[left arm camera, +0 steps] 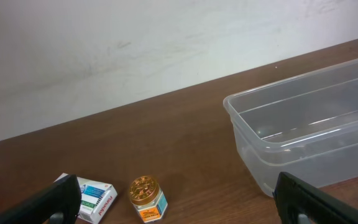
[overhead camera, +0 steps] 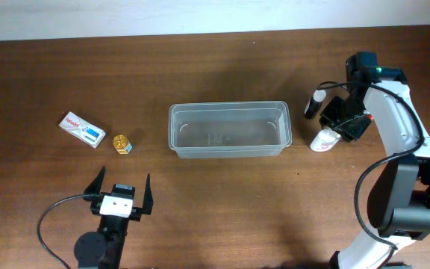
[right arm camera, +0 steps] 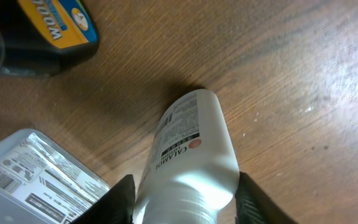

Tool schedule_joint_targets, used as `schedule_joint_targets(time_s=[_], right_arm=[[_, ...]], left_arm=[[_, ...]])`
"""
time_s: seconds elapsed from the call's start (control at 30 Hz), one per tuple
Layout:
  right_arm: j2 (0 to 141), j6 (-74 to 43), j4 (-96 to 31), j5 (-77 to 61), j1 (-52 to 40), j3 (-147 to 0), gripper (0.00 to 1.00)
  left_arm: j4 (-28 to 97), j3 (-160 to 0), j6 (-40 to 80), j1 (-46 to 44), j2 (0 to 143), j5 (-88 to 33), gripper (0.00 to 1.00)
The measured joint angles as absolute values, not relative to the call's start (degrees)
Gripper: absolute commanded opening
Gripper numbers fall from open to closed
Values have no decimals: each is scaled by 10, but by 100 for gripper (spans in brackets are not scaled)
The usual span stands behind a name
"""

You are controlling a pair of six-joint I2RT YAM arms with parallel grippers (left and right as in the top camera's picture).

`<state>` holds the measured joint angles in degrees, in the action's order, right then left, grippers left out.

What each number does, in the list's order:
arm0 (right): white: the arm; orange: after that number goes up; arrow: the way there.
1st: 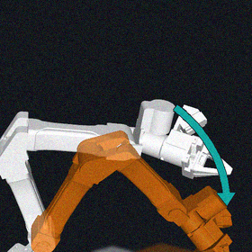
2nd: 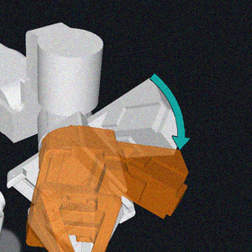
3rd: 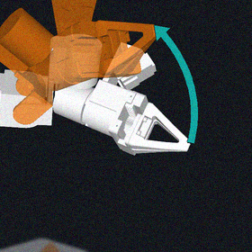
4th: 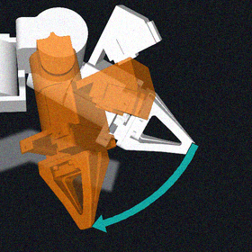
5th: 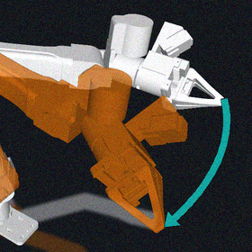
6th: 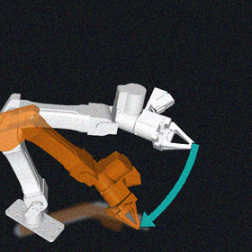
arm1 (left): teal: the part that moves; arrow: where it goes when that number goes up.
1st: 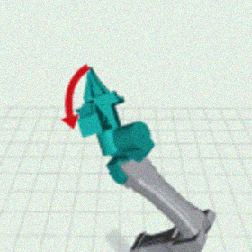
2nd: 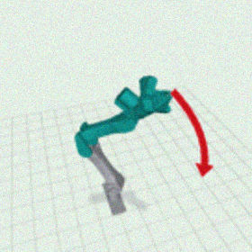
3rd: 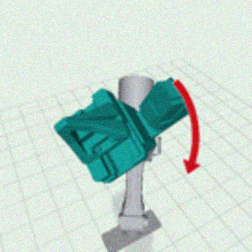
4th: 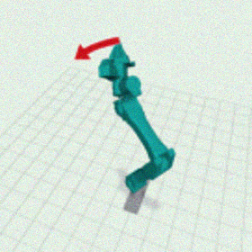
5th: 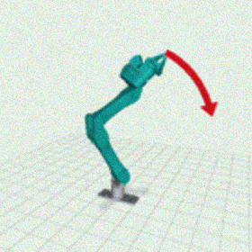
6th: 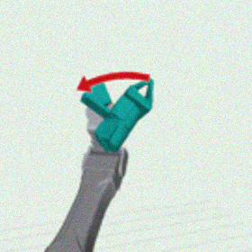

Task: Pack container
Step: 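Lower the right gripper and grasp the white lotion bottle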

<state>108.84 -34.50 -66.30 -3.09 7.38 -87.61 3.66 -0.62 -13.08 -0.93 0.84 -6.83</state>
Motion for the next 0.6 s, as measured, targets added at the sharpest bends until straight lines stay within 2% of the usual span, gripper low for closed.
schedule_joint_targets(time_s=[0.27,0.4,0.6], right_arm=[[1088,-295,-664,-31,74,-876,38],[1088,-271,-677,-31,74,-876,47],[1088,-251,-692,-31,74,-876,49]], left_arm=[[37,-6,-131,-9,8,-68,99],[37,-6,-131,-9,8,-68,99],[37,-6,-131,-9,8,-68,100]])
